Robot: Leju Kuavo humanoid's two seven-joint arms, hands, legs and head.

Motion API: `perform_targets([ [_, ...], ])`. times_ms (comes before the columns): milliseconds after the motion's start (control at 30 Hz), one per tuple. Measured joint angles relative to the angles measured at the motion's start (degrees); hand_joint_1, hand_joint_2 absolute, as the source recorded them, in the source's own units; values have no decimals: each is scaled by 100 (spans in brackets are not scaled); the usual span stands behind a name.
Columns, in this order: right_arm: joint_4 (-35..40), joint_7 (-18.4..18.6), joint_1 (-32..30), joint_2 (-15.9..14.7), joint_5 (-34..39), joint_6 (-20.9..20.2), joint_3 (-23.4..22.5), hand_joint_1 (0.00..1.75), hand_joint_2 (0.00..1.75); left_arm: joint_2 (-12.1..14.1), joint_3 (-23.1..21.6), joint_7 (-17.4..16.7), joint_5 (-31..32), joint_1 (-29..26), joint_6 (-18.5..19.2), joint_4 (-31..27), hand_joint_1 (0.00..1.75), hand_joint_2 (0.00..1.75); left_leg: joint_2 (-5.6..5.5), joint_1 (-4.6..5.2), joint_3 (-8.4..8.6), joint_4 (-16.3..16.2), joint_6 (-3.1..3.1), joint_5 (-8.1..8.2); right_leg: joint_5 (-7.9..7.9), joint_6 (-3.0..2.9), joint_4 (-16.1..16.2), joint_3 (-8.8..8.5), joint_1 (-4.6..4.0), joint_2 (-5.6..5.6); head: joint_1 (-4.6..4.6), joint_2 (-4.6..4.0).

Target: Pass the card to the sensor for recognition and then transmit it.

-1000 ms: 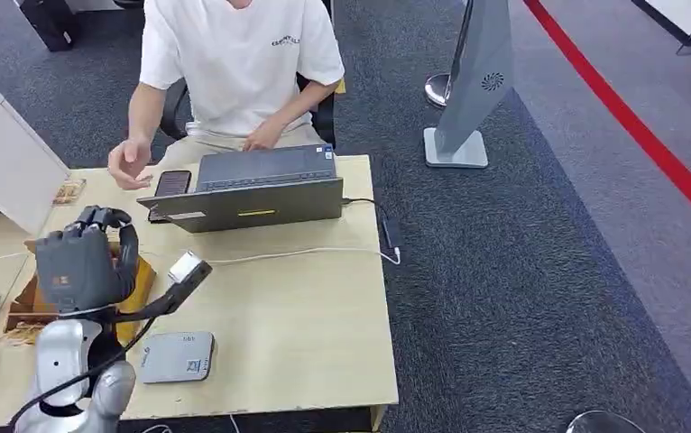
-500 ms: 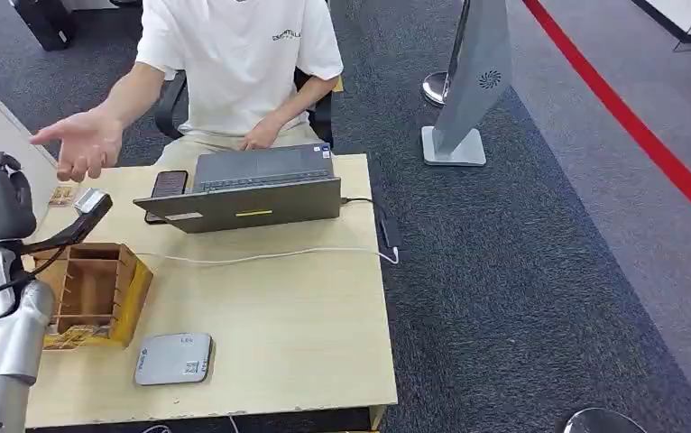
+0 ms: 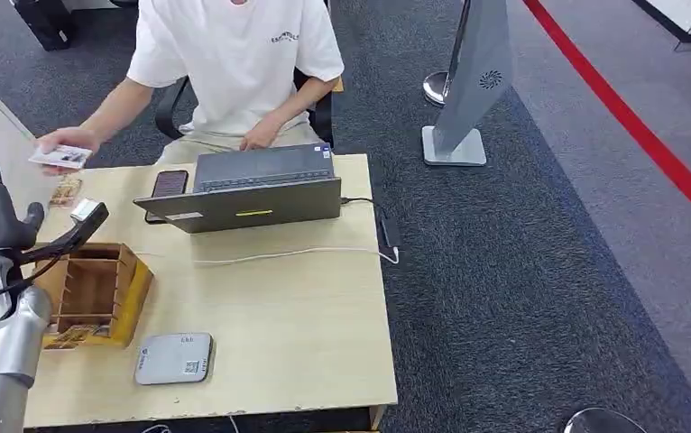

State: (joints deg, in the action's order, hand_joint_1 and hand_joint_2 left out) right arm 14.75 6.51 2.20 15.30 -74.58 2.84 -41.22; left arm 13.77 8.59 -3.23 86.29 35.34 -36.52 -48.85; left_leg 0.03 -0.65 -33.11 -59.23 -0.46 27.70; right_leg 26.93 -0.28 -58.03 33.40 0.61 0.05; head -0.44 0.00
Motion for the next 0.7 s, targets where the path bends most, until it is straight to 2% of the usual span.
perform_targets([
  [200,-4,-15,-3,-13,20,-41,-13,0,175,-44,15,116,-153,-66,81,-15,0,175,0,0,0,0,0,0,0,0,0,0,0,0,-2,0],
  [300,-4,-15,-6,-13,96,-26,-72,0,175,-175,13,225,-269,-337,375,-387,0,175,2,3,1,0,1,1,0,0,1,0,1,1,-2,0],
  [400,11,4,-30,-2,188,13,-192,0,175,-391,-96,181,-261,-935,793,-1224,0,175,7,4,0,0,2,5,0,1,5,1,6,7,0,0],
  [500,135,63,-106,102,310,66,-411,0,175,-564,-488,-19,23,-1963,964,-2513,0,175,32,7,4,0,9,26,6,7,8,2,10,30,-4,0],
  [567,279,63,-183,192,315,57,-559,0,175,-623,-810,-212,251,-2661,905,-3300,0,175,31,7,-1,0,15,32,13,12,9,4,9,31,0,0],
  [700,540,50,-310,326,315,31,-796,0,175,-544,-1281,-264,356,-3859,496,-4495,0,175,38,7,3,1,16,50,31,18,11,3,9,39,4,0],
])
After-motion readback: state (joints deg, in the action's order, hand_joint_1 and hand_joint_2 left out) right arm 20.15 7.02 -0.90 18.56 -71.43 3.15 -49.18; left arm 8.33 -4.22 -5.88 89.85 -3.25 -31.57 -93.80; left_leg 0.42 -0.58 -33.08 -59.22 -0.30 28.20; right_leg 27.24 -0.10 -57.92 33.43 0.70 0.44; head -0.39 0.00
